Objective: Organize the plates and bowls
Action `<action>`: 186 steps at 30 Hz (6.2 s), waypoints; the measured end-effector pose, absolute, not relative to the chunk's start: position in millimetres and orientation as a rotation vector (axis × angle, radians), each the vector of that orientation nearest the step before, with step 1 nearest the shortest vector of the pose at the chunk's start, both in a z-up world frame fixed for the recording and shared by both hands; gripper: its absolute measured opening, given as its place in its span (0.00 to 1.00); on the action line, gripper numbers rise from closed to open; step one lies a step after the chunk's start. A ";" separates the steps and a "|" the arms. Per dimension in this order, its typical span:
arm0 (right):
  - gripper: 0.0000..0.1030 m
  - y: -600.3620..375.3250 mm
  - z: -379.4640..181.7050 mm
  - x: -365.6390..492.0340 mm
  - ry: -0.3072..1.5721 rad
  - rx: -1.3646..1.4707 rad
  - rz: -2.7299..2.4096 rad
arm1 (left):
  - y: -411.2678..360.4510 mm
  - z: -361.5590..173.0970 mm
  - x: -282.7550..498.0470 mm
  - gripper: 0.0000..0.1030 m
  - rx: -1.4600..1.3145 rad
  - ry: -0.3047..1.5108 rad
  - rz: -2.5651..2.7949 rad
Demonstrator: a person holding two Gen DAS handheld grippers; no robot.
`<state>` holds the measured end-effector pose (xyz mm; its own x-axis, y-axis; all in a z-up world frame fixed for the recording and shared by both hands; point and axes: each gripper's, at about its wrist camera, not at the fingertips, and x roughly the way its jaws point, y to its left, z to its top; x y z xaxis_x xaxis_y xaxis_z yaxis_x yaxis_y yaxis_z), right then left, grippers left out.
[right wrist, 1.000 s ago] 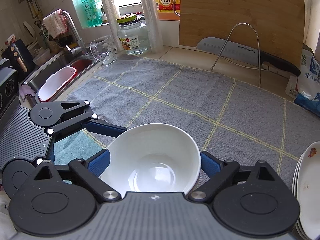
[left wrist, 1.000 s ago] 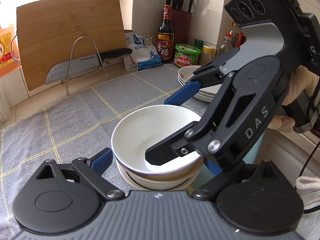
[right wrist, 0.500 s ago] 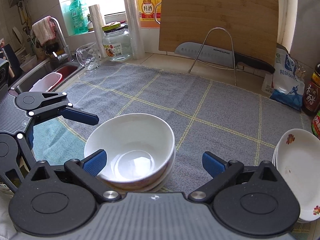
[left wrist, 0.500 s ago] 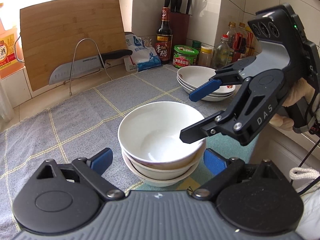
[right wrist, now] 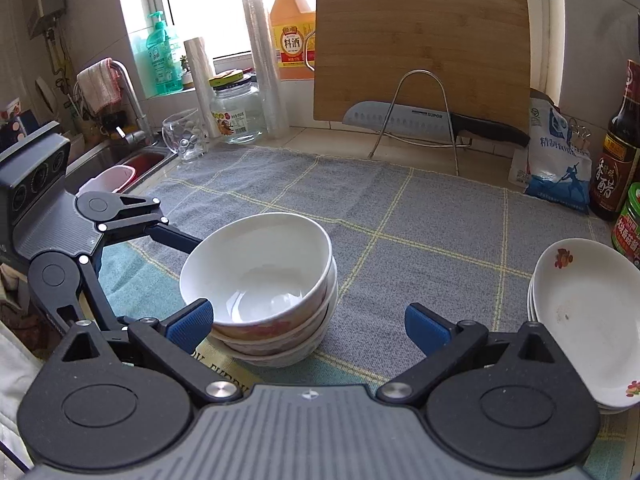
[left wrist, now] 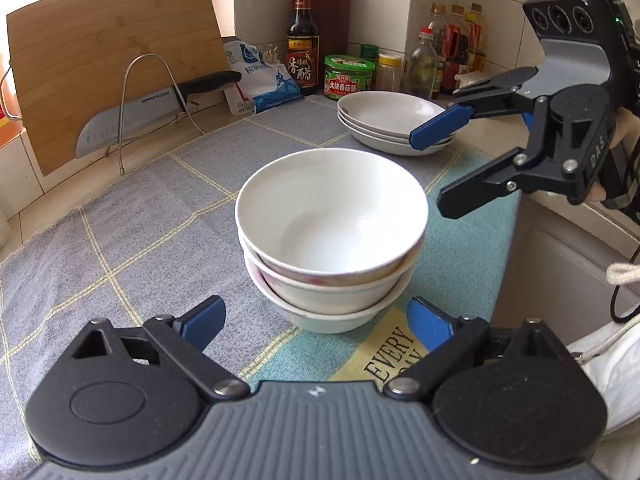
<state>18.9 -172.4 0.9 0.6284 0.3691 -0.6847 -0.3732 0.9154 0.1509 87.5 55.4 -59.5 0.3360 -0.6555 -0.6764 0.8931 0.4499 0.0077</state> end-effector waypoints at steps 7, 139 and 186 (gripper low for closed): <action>1.00 -154.2 -36.0 19.3 0.865 -0.167 0.406 | 46.0 -81.2 97.9 0.94 0.483 0.683 -1.069; 0.87 -393.2 -29.9 104.1 0.914 -0.460 0.730 | -252.0 -46.3 157.0 0.79 0.701 0.591 -1.451; 1.00 -276.7 11.4 -26.2 0.778 -0.150 -0.146 | -91.0 -2.4 78.8 0.99 0.329 0.389 -1.078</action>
<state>-26.2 -276.7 11.4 0.7031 -0.1855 -0.6864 0.0751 0.9793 -0.1877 78.8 -91.0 -2.4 0.4177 -0.7834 -0.4601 0.8968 0.4367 0.0707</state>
